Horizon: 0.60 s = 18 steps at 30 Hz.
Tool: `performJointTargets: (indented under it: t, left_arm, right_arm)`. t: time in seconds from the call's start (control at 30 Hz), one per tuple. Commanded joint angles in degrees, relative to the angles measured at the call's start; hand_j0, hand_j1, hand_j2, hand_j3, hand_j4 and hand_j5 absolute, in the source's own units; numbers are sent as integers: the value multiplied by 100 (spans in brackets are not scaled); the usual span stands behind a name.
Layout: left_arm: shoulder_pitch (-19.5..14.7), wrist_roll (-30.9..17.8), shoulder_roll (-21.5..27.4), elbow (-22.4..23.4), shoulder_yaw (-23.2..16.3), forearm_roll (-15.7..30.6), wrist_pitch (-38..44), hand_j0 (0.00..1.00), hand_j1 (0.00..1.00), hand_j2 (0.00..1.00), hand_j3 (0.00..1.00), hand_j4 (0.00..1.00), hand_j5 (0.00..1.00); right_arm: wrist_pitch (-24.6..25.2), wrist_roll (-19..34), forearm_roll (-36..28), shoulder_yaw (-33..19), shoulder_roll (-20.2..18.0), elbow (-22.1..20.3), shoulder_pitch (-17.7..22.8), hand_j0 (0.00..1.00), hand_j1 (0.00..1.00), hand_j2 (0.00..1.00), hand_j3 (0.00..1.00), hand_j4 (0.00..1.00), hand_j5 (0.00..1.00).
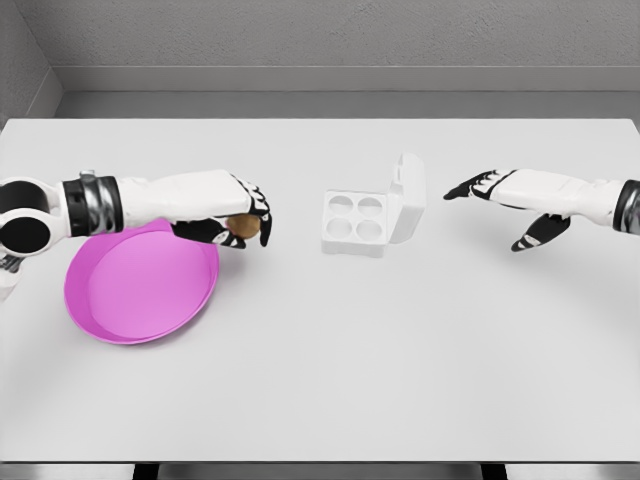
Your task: Pack egg into the box and close the box lid
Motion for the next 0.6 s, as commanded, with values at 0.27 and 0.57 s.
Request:
performJointTargets:
  t: [0.27, 0.57]
  left_arm:
    - [-53, 4, -137, 19, -29, -5, 10, 40, 40, 40, 40, 40, 40]
    - [-79, 4, -260, 54, -29, -84, 10, 40, 40, 40, 40, 40, 40]
  right_arm:
    - [15, -2, -37, -6, -18, -10, 9, 100, 100, 100, 100, 100, 100]
    - [15, 6, -37, 3, -27, 8, 9, 100, 100, 100, 100, 100, 100]
